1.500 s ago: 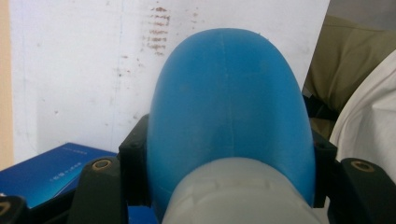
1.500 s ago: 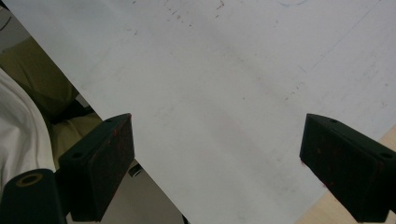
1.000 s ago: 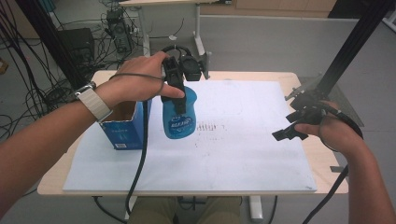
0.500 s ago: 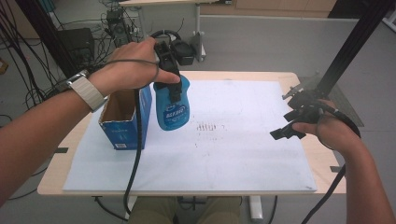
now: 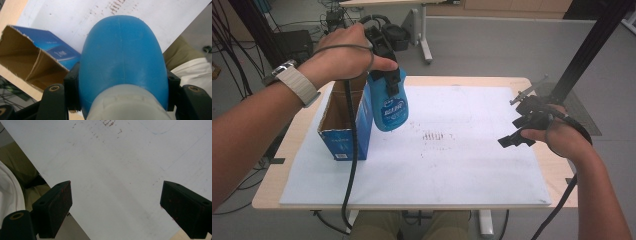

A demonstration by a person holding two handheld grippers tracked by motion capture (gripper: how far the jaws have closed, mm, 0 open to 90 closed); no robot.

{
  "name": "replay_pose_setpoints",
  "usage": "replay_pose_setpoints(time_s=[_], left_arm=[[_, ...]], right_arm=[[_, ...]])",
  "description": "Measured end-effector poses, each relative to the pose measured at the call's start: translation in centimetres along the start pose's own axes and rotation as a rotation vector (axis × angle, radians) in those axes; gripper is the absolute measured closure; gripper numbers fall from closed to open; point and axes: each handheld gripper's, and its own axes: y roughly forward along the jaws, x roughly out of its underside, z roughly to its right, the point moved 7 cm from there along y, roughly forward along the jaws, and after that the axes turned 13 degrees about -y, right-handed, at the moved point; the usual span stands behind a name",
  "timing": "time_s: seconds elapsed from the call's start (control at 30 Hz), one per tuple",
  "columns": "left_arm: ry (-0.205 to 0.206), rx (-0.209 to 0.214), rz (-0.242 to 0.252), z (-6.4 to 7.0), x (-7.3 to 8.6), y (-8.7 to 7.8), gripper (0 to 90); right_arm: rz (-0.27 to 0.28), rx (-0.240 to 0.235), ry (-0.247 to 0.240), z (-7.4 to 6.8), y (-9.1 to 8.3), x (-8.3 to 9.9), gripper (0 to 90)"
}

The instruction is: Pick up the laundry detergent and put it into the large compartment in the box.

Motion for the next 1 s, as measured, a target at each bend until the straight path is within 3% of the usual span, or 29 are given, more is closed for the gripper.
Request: replay_pose_setpoints(time_s=[0.37,1.0], left_arm=[[-0.159,-0.031,0.006,-1.9,0.3,-1.8,37.9],[-0.343,-0.051,-0.012,-3.5,0.3,-2.8,37.9]], right_arm=[[0.004,0.004,-0.020,0.2,-0.1,-0.7,10.6],[0.031,-0.009,-0.060,1.3,0.4,-1.4,10.6]])
